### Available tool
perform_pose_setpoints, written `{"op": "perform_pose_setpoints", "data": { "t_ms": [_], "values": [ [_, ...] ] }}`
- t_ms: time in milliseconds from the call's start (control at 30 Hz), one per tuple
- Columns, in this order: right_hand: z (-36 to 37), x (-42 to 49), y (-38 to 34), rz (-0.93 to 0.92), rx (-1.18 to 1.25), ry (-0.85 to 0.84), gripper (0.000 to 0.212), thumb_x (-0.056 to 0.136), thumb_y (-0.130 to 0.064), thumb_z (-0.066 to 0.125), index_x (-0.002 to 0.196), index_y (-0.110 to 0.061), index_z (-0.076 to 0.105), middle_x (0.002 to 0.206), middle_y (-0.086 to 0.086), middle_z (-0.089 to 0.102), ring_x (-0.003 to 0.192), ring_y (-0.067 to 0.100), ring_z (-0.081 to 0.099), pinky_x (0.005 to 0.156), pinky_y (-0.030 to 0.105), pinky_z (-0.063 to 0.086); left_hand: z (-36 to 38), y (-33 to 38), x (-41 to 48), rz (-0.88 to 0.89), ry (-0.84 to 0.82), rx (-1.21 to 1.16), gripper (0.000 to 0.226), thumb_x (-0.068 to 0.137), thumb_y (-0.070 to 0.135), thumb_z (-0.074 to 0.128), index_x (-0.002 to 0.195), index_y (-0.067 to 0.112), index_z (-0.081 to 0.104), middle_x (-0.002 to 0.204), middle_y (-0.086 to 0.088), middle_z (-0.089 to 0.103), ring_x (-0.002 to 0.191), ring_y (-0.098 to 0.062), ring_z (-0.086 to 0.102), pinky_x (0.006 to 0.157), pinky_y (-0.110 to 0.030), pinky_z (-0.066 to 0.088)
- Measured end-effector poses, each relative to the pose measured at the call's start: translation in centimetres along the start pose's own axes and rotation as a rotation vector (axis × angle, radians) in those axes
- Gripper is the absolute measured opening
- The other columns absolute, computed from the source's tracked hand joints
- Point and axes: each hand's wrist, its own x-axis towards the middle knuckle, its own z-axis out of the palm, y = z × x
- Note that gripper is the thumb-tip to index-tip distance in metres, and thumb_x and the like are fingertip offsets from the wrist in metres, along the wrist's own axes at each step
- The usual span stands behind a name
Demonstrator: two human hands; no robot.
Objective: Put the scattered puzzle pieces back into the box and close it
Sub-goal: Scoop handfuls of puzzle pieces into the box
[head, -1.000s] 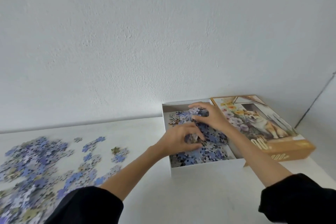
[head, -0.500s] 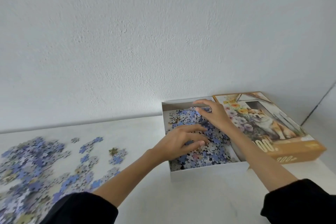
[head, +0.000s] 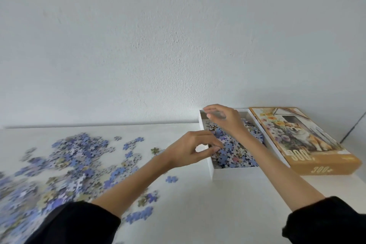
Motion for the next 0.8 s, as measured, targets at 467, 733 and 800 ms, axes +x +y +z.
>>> {"op": "perform_pose_setpoints", "data": {
  "t_ms": [467, 733, 800],
  "values": [
    [18.1, -6.2, -9.1, 0.017, 0.077, -0.278, 0.024, 0.086, -0.021, 0.063, 0.11, -0.025, 0.063, 0.11, -0.016, 0.062, 0.096, -0.02, 0.049, 0.082, -0.001, 0.031, -11.1, -2.3, -20.5, -0.353, 0.031, 0.143, 0.034, 0.091, 0.039, 0.047, 0.102, 0.016, 0.069, 0.098, 0.007, 0.065, 0.086, -0.003, 0.061, 0.079, -0.016, 0.048],
    [24.2, -8.6, -11.3, 0.054, -0.033, -0.266, 0.033, 0.086, -0.035, 0.06, 0.119, -0.033, 0.056, 0.131, -0.008, 0.052, 0.125, 0.011, 0.04, 0.105, 0.04, 0.033, -13.4, -5.4, -29.3, -0.451, -0.106, 0.332, 0.05, 0.083, 0.067, 0.04, 0.113, 0.033, 0.06, 0.131, 0.008, 0.046, 0.125, -0.005, 0.037, 0.106, -0.036, 0.03],
    [25.1, -9.1, -11.6, 0.054, -0.143, -0.242, 0.037, 0.085, -0.039, 0.06, 0.121, -0.034, 0.054, 0.136, -0.007, 0.048, 0.128, 0.012, 0.037, 0.106, 0.042, 0.031, -13.8, -6.1, -30.6, -0.488, -0.138, 0.383, 0.065, 0.073, 0.076, 0.041, 0.126, 0.04, 0.048, 0.144, 0.006, 0.029, 0.133, -0.009, 0.022, 0.109, -0.041, 0.018]
  ]
}}
